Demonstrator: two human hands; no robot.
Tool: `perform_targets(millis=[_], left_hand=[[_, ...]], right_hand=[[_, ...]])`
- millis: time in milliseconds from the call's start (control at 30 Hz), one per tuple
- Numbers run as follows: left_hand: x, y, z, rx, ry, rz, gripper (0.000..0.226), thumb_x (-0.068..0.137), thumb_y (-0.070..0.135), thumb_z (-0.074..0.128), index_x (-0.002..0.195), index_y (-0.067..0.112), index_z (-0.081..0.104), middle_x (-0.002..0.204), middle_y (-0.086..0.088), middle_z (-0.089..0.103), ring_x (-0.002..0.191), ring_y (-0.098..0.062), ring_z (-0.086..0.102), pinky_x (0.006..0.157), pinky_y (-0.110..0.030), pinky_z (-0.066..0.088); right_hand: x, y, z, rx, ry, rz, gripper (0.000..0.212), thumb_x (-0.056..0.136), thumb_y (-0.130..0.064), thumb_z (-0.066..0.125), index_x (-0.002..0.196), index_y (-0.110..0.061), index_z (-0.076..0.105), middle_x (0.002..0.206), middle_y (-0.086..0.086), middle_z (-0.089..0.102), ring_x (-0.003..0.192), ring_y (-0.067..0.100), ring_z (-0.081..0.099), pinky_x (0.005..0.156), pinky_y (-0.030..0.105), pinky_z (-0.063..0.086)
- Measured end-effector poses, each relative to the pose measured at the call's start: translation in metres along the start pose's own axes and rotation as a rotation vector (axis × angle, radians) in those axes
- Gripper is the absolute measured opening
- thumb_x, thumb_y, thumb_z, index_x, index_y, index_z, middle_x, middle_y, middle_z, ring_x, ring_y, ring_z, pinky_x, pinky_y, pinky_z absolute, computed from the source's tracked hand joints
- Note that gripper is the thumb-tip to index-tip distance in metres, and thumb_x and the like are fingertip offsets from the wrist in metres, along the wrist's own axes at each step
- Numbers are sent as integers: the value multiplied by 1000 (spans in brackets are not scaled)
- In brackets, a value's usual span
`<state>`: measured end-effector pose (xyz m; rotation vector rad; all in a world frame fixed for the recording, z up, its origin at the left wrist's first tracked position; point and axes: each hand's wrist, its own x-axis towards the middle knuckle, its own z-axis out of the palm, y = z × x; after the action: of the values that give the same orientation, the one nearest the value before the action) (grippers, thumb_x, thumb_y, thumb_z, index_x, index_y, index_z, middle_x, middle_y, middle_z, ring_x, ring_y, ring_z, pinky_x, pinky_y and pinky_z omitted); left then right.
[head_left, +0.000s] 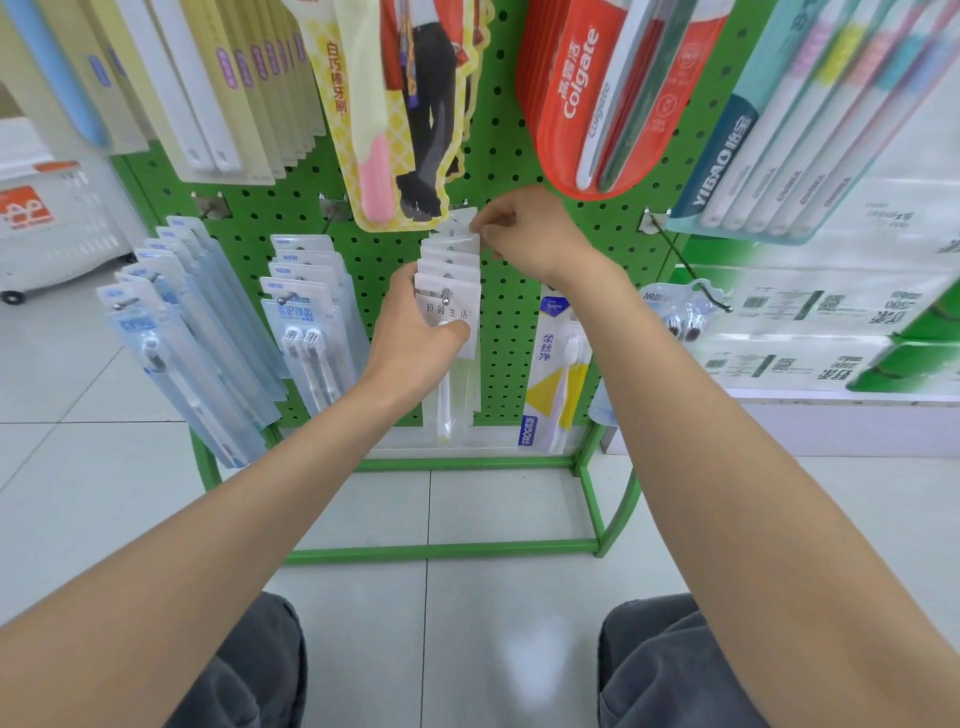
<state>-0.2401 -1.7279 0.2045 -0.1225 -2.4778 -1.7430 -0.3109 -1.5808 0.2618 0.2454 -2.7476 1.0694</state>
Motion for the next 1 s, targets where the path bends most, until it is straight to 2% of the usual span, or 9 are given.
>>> perform_targets(millis=[100,233,367,533,733,933,1000], left_hand=[[1,-2,0,5,1,-3,62,85,6,62,138,23,36,116,10,56,101,-3,55,71,-14,38],[2,-2,0,3,-1,-6,62,85,5,61,139,23,36,118,8,56,103,-6,56,72,-15,40],[2,-2,-1,1,-4,-6,63,84,5,61,138,24,35,120,6,57,105,-9,56,74,-16,40],[2,-4,-1,9,-3,1,65,84,6,62,139,23,35,122,5,55,109,-11,55,77,-19,41],[3,-4,-3,32,-11,0,67,84,8,62,142,23,33,123,6,53,110,-12,53,83,-25,40],[1,-5,-1,47,-10,2,64,84,6,62,140,22,35,119,7,56,106,-9,55,75,-16,39],[-1,-3,-1,40,-11,1,63,85,6,62,140,22,35,119,8,56,100,-3,55,72,-13,39]], right_hand=[[1,3,-1,6,89,-24,27,99,-12,49,121,-11,65,121,4,65,112,18,59,99,30,46],[6,7,3,-52,36,-46,33,100,-14,50,132,-14,60,134,4,61,124,17,55,107,32,41],[9,6,8,-154,5,-48,35,97,-9,50,130,-15,61,128,7,63,117,20,59,97,30,47],[12,1,16,-205,97,-41,30,93,-6,51,116,-13,70,118,7,68,106,23,64,93,39,53],[9,-1,8,-192,119,-31,27,95,-12,52,114,-12,70,118,6,68,107,23,63,93,39,53],[3,4,3,-168,150,14,29,90,-14,51,111,-14,71,115,4,69,102,24,64,89,41,54],[-2,4,2,-177,163,26,28,88,-13,50,106,-12,72,108,5,70,96,25,64,85,41,55]])
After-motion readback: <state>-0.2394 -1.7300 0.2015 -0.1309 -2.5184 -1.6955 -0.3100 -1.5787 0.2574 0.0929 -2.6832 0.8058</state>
